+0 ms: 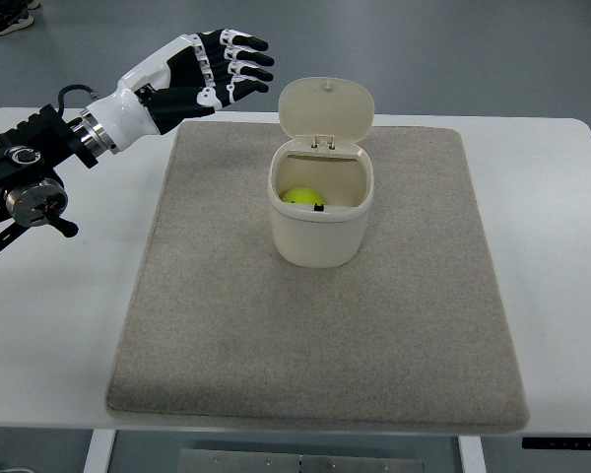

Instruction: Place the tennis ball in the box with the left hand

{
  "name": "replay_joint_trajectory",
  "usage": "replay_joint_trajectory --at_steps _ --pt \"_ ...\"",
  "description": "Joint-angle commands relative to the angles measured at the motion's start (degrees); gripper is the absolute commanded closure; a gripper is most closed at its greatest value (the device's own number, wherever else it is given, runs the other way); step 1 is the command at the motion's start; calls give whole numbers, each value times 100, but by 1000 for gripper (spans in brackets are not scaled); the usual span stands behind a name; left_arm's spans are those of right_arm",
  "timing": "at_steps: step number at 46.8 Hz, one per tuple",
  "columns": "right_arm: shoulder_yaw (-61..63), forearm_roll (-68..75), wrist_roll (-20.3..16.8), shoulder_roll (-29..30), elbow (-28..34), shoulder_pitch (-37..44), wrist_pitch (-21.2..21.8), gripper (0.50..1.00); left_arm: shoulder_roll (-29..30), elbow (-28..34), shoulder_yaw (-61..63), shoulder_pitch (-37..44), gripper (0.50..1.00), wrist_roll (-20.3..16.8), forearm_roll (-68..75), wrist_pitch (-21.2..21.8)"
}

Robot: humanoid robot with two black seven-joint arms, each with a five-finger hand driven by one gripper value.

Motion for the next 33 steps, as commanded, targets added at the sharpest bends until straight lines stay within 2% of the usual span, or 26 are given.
replay_joint_trajectory --at_steps 1,22,26,28,31,33 --pt "0 0 0 0 0 0 -7 599 -154 360 -100 70 827 -1 -178 137" --pt "0 0 0 0 0 0 2 599 -1429 2662 -469 -105 784 52 -837 322" --pt "0 0 0 0 0 0 -7 597 -1666 3049 -495 -132 759 52 -951 313" --pt "0 0 0 0 0 0 2 599 -1728 3155 -504 -149 729 52 -996 313" --pt "0 0 0 0 0 0 -7 599 -1772 3235 -522 -176 724 52 -1057 313" --pt "0 0 0 0 0 0 2 599 -1781 3278 -566 -184 699 52 -1136 305"
